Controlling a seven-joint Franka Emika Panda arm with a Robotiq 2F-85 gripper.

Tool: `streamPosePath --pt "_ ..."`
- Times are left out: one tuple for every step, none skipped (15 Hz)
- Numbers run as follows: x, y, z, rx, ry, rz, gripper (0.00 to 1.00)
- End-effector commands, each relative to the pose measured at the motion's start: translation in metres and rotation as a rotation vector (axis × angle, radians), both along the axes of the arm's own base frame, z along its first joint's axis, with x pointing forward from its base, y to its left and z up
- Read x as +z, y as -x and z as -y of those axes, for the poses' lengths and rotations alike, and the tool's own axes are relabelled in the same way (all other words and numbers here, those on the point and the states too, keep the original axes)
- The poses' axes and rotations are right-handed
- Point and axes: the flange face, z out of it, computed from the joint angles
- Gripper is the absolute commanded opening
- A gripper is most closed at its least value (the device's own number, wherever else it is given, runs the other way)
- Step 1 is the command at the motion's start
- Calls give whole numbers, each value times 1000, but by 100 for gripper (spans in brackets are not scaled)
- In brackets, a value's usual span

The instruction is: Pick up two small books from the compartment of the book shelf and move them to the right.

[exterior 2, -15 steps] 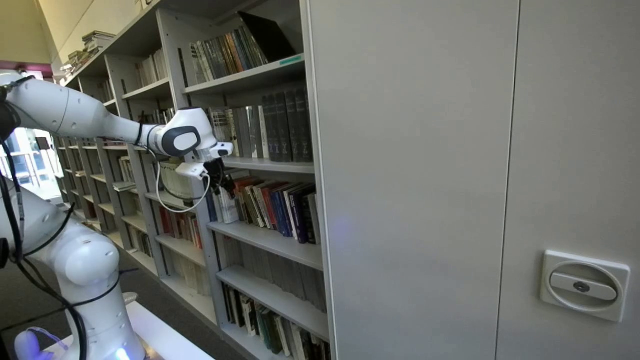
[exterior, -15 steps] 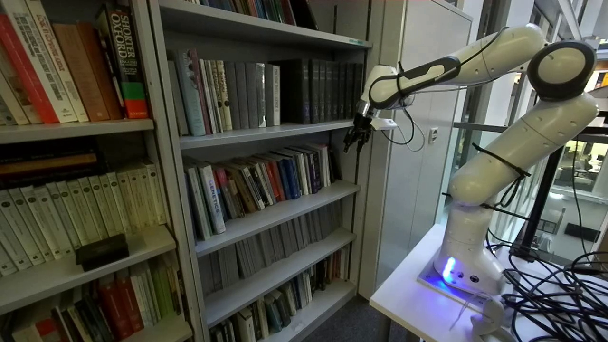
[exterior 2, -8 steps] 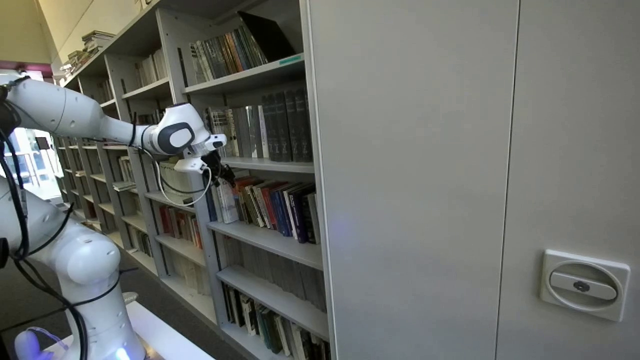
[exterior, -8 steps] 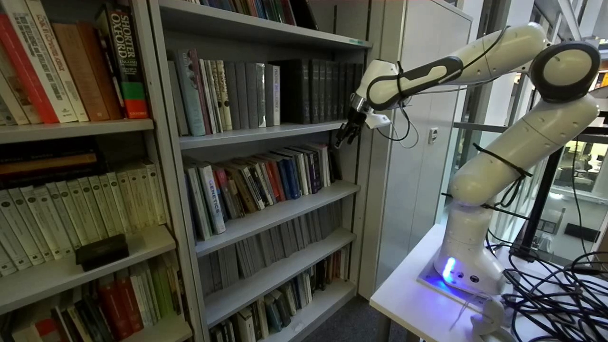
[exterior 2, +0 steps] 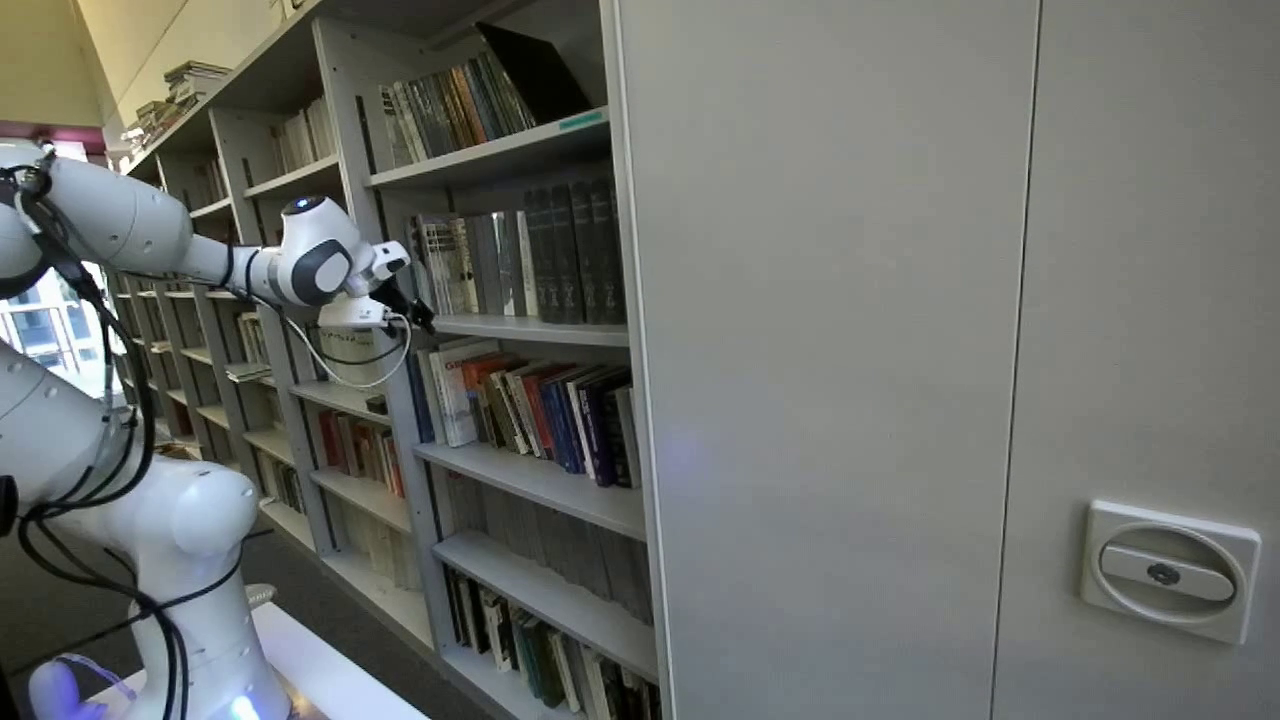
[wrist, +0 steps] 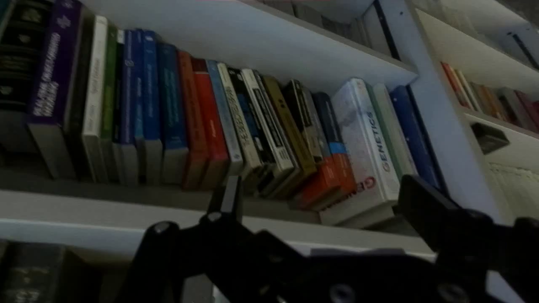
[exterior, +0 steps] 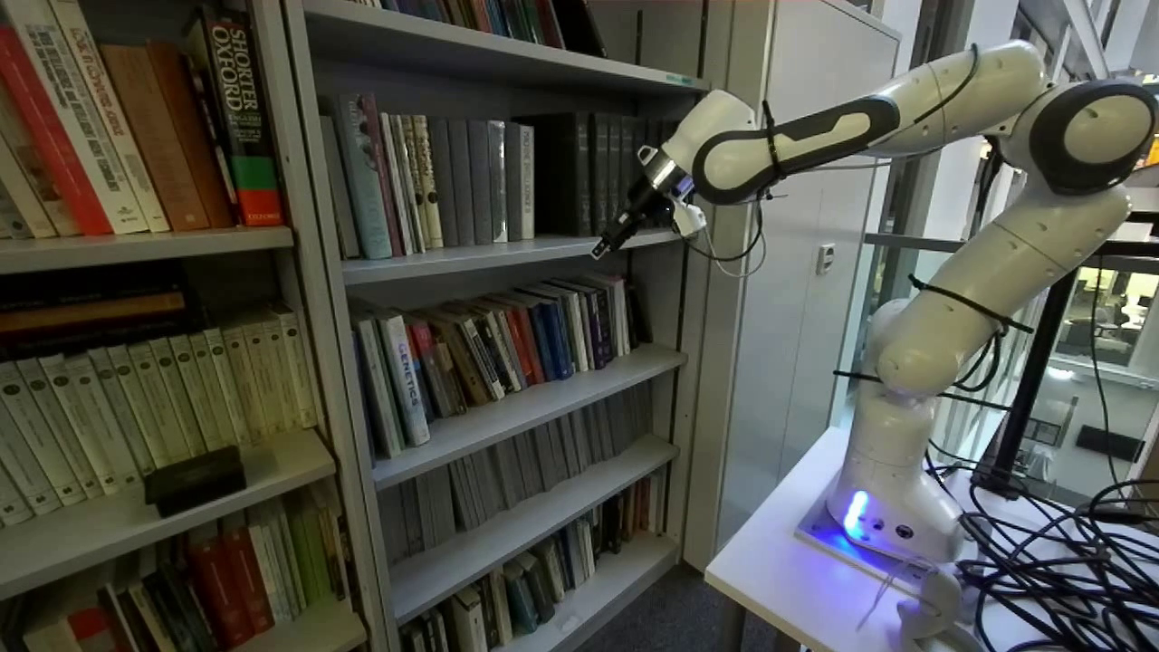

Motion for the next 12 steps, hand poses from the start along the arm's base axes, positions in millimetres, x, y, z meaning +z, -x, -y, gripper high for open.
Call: streamPosePath --pt "24 -5 -23 133 -68 86 100" --pt "13 2 -18 70 -36 46 100" --pt "16 3 -23 97 -47 54 100" --pt "19 3 -25 109 -53 56 100" --pt "20 2 -25 113 -54 57 100" --pt "20 1 -25 113 -55 57 100" --pt "19 0 -24 113 -55 56 100" --pt "19 0 -24 113 -54 55 100" --pt "19 -1 -24 113 -54 54 100" --pt "23 -4 -24 112 -57 70 100" --pt "27 -6 -26 105 -65 66 100" --pt "33 -7 -36 107 -83 75 100"
